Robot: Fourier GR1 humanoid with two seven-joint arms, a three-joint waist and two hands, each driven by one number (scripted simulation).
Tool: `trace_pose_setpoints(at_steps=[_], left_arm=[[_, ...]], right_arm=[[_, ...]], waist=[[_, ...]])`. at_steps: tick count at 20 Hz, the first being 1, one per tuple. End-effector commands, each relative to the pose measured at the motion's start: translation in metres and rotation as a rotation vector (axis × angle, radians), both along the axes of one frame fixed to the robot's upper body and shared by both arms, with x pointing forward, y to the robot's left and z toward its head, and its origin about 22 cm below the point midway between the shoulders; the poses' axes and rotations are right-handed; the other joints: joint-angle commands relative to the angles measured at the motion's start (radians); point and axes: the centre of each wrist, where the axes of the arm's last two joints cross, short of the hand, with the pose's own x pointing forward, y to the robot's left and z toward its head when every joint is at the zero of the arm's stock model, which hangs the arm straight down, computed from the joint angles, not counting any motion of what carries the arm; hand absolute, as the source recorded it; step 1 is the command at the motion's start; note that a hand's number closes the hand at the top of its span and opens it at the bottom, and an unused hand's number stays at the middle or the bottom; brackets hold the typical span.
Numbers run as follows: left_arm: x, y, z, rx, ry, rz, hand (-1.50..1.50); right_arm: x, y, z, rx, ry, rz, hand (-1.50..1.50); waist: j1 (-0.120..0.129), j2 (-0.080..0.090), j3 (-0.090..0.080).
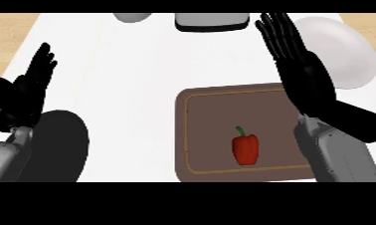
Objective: Pick the bell pepper from the tray and place it in the plate
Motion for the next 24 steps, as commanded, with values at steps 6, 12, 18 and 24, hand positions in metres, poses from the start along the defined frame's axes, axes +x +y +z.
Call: trace_pose_setpoints(at_steps=[6, 12, 18, 24], left_arm=[[-0.052, -0.044, -0.086, -0.266, 0.363, -0.023, 0.0], [-0.062, -0.074, -0.092, -0.35, 0.36, -0.115, 0.0], [-0.054, -0.084, -0.105, -0.33, 0.366, -0.13, 0.0], [-0.056, -0.077, -0.095, -0.345, 0.368, -0.122, 0.0]], right_arm=[[-0.003, -0.107, 0.023, -0.148, 0.134, -0.412, 1.5], [-0.042, -0.143, -0.035, -0.246, 0.14, -0.903, -1.5], [-0.102, -0.134, -0.028, -0.298, 0.115, -0.793, -1.5], [-0.119, -0.131, -0.012, -0.67, 0.286, -0.656, -1.5]], waist=[[-0.02, -0.001, -0.047], [-0.012, -0.002, -0.043], [0.005, 0.002, -0.043], [0.002, 0.0, -0.046]])
